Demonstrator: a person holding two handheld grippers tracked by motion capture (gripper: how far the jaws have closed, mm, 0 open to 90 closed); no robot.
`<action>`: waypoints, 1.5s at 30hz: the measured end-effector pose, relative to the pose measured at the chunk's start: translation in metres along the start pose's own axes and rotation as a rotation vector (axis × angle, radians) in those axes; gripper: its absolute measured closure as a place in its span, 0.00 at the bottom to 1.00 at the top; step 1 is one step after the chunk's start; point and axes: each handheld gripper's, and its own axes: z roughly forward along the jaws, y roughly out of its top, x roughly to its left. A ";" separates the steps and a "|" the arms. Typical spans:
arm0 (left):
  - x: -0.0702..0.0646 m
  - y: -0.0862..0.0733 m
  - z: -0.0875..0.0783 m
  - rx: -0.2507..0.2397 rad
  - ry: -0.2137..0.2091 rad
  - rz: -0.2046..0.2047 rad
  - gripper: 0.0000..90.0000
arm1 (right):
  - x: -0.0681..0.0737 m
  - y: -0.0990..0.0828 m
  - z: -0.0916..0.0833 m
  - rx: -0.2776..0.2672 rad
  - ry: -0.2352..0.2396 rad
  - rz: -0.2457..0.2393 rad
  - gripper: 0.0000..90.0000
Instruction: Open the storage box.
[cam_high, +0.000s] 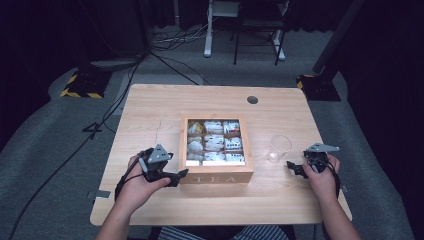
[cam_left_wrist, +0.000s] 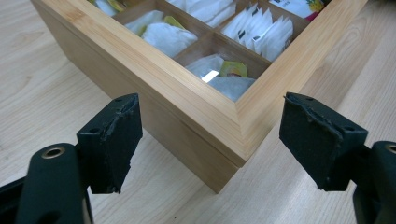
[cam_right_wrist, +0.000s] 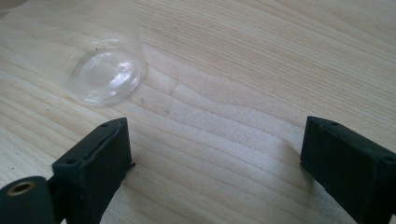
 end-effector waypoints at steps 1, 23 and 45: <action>-0.001 -0.001 0.002 0.000 -0.003 -0.003 0.24 | 0.000 0.000 0.000 0.000 0.000 0.000 0.10; -0.009 -0.006 0.019 0.077 0.000 0.022 0.26 | 0.000 0.000 0.000 0.000 0.000 -0.001 0.10; -0.011 -0.003 0.015 0.109 0.018 0.018 0.34 | 0.000 0.000 0.000 0.000 0.000 0.000 0.10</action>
